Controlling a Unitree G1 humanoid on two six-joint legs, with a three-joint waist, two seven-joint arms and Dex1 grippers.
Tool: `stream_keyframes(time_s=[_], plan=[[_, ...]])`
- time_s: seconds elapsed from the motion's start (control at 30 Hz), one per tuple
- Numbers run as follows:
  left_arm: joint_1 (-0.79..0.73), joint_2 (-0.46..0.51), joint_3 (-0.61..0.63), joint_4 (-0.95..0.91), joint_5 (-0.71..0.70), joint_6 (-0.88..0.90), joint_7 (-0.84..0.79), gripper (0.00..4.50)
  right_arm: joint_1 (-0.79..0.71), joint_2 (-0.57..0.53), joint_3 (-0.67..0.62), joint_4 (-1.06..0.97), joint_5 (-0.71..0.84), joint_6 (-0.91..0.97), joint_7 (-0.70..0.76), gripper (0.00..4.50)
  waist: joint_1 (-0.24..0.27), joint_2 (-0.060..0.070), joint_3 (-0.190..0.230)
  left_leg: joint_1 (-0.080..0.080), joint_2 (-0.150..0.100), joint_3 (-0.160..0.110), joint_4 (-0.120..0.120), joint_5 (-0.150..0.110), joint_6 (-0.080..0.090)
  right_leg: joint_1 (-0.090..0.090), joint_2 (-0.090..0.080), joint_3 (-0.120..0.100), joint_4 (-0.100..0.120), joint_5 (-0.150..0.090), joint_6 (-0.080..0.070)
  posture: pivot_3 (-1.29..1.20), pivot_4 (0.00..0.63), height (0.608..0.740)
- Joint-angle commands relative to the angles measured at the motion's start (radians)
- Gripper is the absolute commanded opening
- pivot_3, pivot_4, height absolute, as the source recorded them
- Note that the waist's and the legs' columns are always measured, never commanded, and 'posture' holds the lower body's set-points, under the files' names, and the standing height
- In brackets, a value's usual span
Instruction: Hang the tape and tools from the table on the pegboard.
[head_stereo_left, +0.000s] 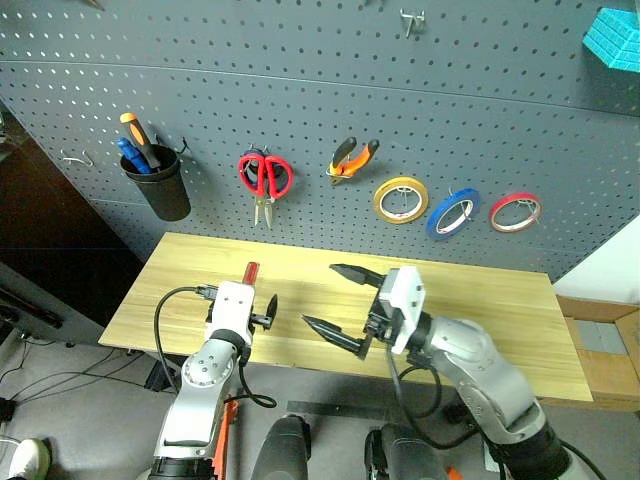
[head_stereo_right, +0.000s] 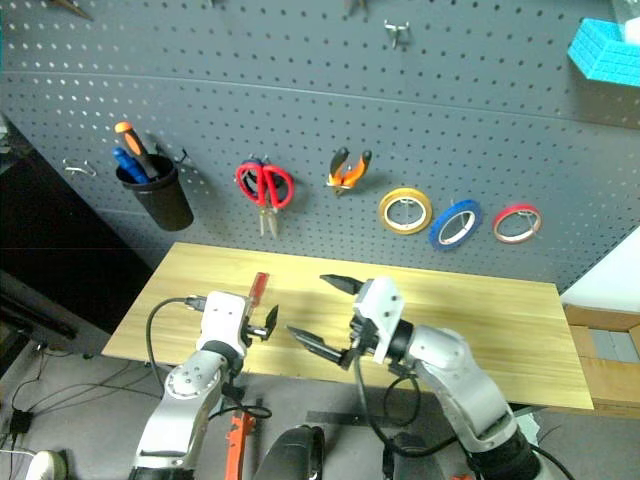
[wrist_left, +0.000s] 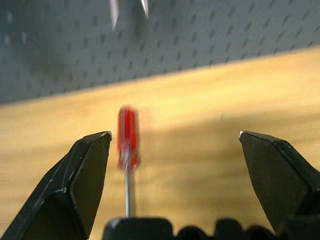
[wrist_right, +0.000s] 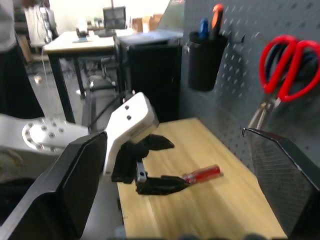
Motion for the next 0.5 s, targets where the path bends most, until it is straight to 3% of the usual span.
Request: stream_keyframes(time_s=[0.03,0.23,0.5], plan=[[-0.092,0.029,0.04,0.09,-0.037,0.003,-0.032,4.39,-0.066,0.049,0.039,0.043,-0.065,0.011,-0.035,4.5,0.001,0.001,0.006,0.0,0.0,0.0,0.0,0.0,0.0,0.0,0.0,-0.001,0.0,0.0,0.0,0.15,0.236,0.74],[-0.269,0.092,0.066,0.385,-0.071,-0.034,-0.091,4.39,-0.175,0.16,0.042,0.14,-0.066,0.097,-0.056,4.5,0.0,-0.001,0.026,-0.003,-0.001,0.002,-0.001,0.0,0.001,-0.002,0.0,0.001,-0.002,0.003,0.005,0.15,0.278,0.74],[-0.394,0.173,0.074,0.664,-0.074,-0.094,-0.145,4.39,-0.217,0.156,0.024,0.141,-0.072,0.176,-0.042,4.5,-0.002,-0.001,0.068,-0.005,0.0,-0.001,-0.002,-0.002,0.0,-0.004,-0.001,-0.002,-0.002,0.004,0.004,0.14,0.321,0.74]])
